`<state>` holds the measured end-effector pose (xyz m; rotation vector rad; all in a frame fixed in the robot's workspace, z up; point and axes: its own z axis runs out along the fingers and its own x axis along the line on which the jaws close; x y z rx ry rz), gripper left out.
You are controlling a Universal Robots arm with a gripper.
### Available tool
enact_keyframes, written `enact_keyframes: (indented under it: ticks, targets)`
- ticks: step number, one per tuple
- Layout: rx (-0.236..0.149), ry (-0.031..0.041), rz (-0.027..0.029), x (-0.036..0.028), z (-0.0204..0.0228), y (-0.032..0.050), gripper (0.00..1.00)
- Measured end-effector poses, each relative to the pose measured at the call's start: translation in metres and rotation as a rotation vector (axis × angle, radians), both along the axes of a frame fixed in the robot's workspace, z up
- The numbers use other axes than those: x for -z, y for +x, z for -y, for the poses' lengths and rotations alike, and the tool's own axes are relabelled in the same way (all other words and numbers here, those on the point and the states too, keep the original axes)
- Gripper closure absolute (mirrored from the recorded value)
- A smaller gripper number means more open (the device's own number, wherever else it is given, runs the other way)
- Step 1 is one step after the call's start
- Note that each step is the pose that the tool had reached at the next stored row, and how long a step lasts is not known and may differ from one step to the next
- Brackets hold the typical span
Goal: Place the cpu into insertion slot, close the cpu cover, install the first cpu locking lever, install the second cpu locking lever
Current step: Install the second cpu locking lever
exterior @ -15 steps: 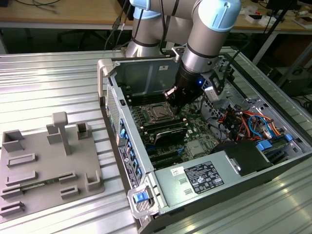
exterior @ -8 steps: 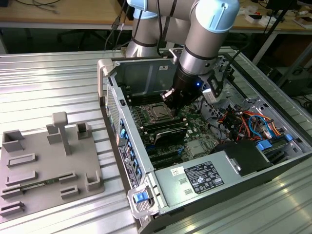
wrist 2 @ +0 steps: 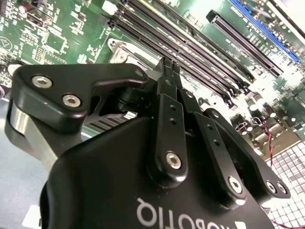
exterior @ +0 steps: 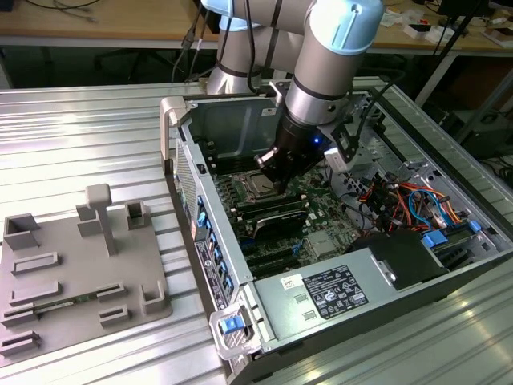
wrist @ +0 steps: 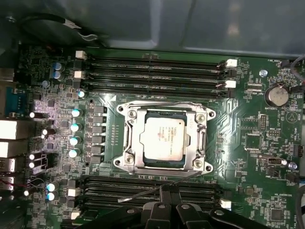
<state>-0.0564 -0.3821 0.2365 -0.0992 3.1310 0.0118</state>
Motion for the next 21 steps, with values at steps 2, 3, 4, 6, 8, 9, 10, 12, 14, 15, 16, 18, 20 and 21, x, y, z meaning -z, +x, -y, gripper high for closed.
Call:
enact_keyframes:
  ticks: [2,3,4,6,8,9,10,12,14,15,16,18,20,21]
  targets:
    - [0.000,0.0000,-0.0026,0.0000,0.0000,-0.0015,0.89]
    - [0.001,-0.0001,-0.0051,0.0000,0.0000,-0.0020,0.89]
    - [0.002,0.0000,-0.0064,0.0001,-0.0003,-0.0023,0.89]
    - [0.013,0.0000,-0.0073,0.0003,-0.0015,-0.0030,0.89]
    - [0.015,0.0000,-0.0073,0.0003,-0.0015,-0.0030,0.89]
    - [0.015,0.0001,-0.0073,0.0003,-0.0015,-0.0030,0.89]
    - [0.015,0.0001,-0.0073,0.0003,-0.0015,-0.0030,0.89]
    - [0.015,0.0001,-0.0073,0.0003,-0.0015,-0.0030,0.89]
    - [0.016,0.0000,-0.0074,0.0003,-0.0015,-0.0030,0.89]
    - [0.019,0.0000,-0.0074,0.0004,-0.0016,-0.0030,0.89]
    - [0.021,0.0000,-0.0074,0.0004,-0.0016,-0.0030,0.89]
    - [0.029,0.0001,-0.0074,0.0005,-0.0029,-0.0030,0.89]
    - [0.030,0.0001,-0.0074,0.0004,-0.0034,-0.0029,0.89]
    - [0.030,0.0002,-0.0073,0.0005,-0.0035,-0.0031,0.89]
